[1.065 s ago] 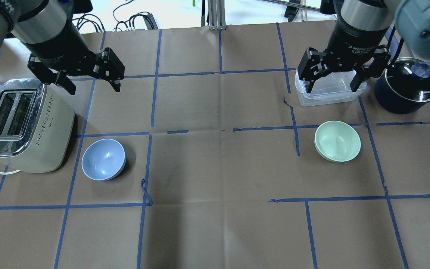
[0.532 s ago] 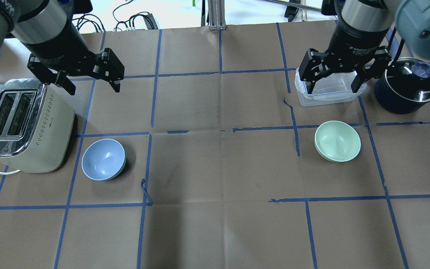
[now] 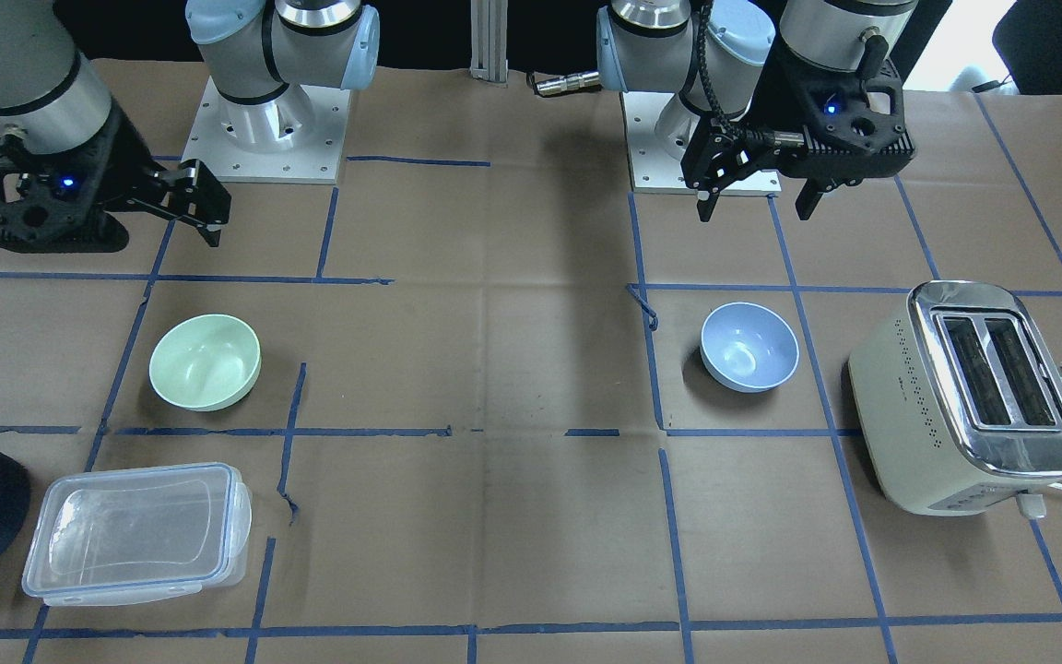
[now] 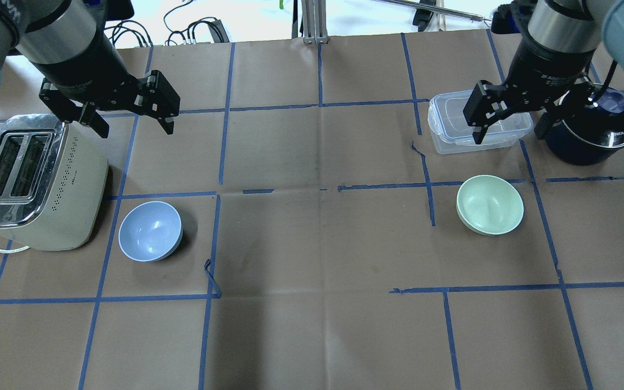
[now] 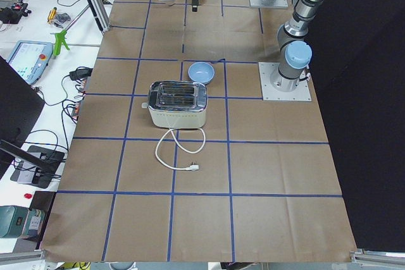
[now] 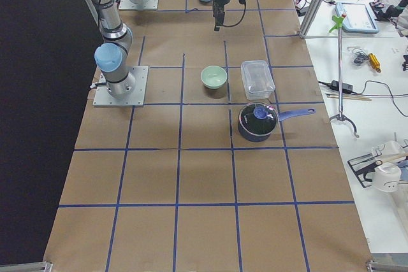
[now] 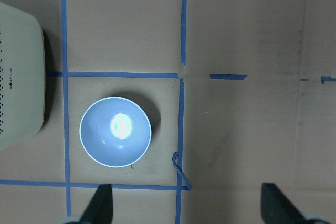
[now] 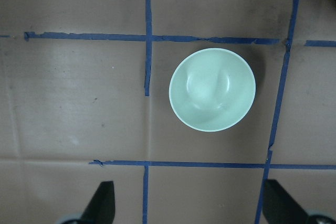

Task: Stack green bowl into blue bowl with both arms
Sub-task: 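Lower the left gripper to the blue bowl rim while the right gripper descends, then grasp the blue bowl rim with left gripper while right grasps green bowl rim, then carry the blue bowl to table center with the left gripper and release it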

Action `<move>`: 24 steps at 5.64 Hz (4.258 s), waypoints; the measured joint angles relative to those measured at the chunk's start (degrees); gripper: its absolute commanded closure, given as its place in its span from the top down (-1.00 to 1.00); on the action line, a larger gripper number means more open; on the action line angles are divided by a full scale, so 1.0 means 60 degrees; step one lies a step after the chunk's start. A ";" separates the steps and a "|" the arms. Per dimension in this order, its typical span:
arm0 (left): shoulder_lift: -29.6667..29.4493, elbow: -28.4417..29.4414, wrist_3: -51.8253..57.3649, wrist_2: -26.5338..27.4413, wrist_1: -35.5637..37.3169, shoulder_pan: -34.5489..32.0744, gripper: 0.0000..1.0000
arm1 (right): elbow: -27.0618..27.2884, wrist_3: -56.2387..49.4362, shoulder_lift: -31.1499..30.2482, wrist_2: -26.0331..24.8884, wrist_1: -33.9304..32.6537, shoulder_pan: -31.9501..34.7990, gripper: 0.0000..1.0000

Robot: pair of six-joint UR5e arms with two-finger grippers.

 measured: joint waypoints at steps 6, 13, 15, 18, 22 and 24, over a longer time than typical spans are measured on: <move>-0.0662 -0.4655 0.1554 -0.0146 0.4128 0.1532 0.88 | 0.2119 -0.2107 0.0470 0.0153 -0.2928 -0.2678 1.00; -0.2328 -0.5140 0.1661 -0.0137 0.5070 0.1360 -0.96 | 0.4722 -0.1324 0.1395 0.0040 -0.6012 -0.1864 1.00; -0.2197 -0.4946 0.1543 -0.0141 0.5095 0.1259 -0.96 | 0.4922 -0.1370 0.1404 0.0045 -0.6398 -0.1866 0.29; -0.3012 -0.2426 -0.1226 -0.0498 0.4895 -0.1243 -0.92 | 0.4965 -0.1313 0.1385 0.0053 -0.6488 -0.1868 -0.89; -0.5050 -0.0237 -0.2057 -0.0518 0.5129 -0.4150 -0.90 | 0.4035 -0.1182 0.0785 0.0026 -0.5297 -0.1861 -0.89; -0.5441 -0.0185 -0.1354 -0.0534 0.5182 -0.4395 -0.11 | 0.1749 -0.1074 0.0323 0.0035 -0.2072 -0.1844 -0.89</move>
